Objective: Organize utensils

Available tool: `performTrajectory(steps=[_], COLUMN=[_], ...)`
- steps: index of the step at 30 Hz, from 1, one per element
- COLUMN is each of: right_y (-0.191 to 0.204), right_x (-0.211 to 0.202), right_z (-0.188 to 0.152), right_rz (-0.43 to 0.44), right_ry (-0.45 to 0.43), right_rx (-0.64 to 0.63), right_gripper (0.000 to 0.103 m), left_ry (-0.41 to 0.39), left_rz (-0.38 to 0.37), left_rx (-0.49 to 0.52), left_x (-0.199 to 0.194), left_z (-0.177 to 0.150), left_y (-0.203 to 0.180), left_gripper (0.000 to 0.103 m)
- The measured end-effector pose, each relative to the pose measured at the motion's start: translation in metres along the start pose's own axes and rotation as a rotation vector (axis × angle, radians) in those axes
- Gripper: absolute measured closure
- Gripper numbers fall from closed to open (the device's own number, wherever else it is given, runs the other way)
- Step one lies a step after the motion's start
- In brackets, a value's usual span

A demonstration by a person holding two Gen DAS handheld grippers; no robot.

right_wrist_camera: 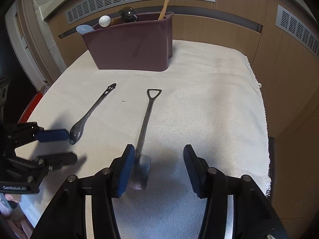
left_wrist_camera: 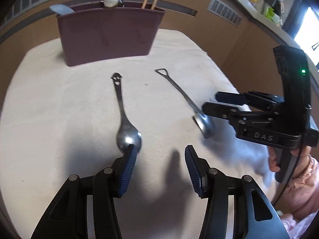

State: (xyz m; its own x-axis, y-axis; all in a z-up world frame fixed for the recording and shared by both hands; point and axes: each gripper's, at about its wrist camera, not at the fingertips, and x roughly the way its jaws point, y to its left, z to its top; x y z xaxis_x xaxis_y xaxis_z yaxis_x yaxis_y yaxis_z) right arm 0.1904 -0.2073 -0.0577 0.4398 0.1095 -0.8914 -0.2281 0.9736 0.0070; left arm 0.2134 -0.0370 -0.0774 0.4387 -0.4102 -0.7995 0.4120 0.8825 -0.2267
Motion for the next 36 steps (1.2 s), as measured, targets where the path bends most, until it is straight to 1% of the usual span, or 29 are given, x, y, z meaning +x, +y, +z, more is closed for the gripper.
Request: performTrajectory(steps=[2, 3, 5, 7, 8, 9, 11, 13, 15, 20, 21, 23, 27, 31, 32, 34, 35, 36], right_y=[-0.001, -0.001, 0.0, 0.0, -0.001, -0.001, -0.002, -0.004, -0.004, -0.003, -0.001, 0.005, 0.015, 0.02, 0.021, 0.022, 0.024, 0.026], right_x=[0.0, 0.0, 0.0, 0.0, -0.001, -0.002, -0.004, -0.007, -0.008, -0.003, -0.002, 0.001, 0.002, 0.007, 0.012, 0.024, 0.029, 0.034], right_z=[0.0, 0.0, 0.0, 0.0, -0.001, -0.002, -0.003, -0.004, -0.005, 0.001, 0.002, 0.008, 0.014, 0.021, 0.026, 0.034, 0.037, 0.04], right_rz=[0.008, 0.01, 0.013, 0.01, 0.008, 0.008, 0.005, -0.001, -0.004, 0.035, 0.045, 0.064, 0.064, 0.044, 0.043, 0.047, 0.047, 0.047], right_ry=[-0.004, -0.006, -0.01, -0.013, -0.014, -0.015, -0.018, -0.026, -0.028, -0.023, -0.021, -0.018, -0.024, -0.039, -0.031, -0.009, 0.001, 0.013], right_rx=[0.009, 0.011, 0.013, 0.014, 0.016, 0.018, 0.018, 0.015, 0.014, 0.027, 0.029, 0.024, -0.001, -0.033, -0.038, -0.035, -0.038, -0.046], right_gripper=[0.053, 0.053, 0.053, 0.05, 0.05, 0.05, 0.05, 0.05, 0.05, 0.05, 0.05, 0.05, 0.05, 0.05, 0.051, 0.067, 0.07, 0.079], left_ry=[-0.014, -0.014, -0.009, -0.019, -0.025, -0.032, -0.044, -0.045, -0.079, -0.216, -0.243, -0.277, -0.308, -0.279, -0.268, -0.239, -0.228, -0.215], left_rz=[0.082, 0.103, 0.124, 0.145, 0.166, 0.191, 0.227, 0.217, 0.214, 0.237, 0.243, 0.242, 0.254, 0.249, 0.244, 0.235, 0.231, 0.227], left_rx=[-0.015, -0.023, -0.043, -0.049, -0.037, -0.019, 0.027, 0.036, 0.023, 0.018, 0.023, 0.031, 0.04, 0.002, -0.01, -0.026, -0.033, -0.039], left_x=[0.001, 0.003, 0.008, 0.013, 0.015, 0.018, 0.021, 0.018, 0.003, -0.05, -0.06, -0.073, -0.082, -0.074, -0.071, -0.062, -0.058, -0.055], left_z=[0.003, 0.004, 0.007, 0.01, 0.011, 0.011, 0.012, 0.013, 0.015, 0.023, 0.025, 0.028, 0.033, 0.031, 0.03, 0.025, 0.022, 0.02], left_y=[0.003, 0.008, 0.015, 0.015, 0.013, 0.011, 0.007, 0.009, 0.014, 0.019, 0.02, 0.021, 0.027, 0.041, 0.043, 0.045, 0.047, 0.049], left_gripper=[0.051, 0.052, 0.052, 0.053, 0.059, 0.068, 0.074, 0.074, 0.074, 0.075, 0.089, 0.091, 0.091, 0.091, 0.09, 0.09, 0.09, 0.09])
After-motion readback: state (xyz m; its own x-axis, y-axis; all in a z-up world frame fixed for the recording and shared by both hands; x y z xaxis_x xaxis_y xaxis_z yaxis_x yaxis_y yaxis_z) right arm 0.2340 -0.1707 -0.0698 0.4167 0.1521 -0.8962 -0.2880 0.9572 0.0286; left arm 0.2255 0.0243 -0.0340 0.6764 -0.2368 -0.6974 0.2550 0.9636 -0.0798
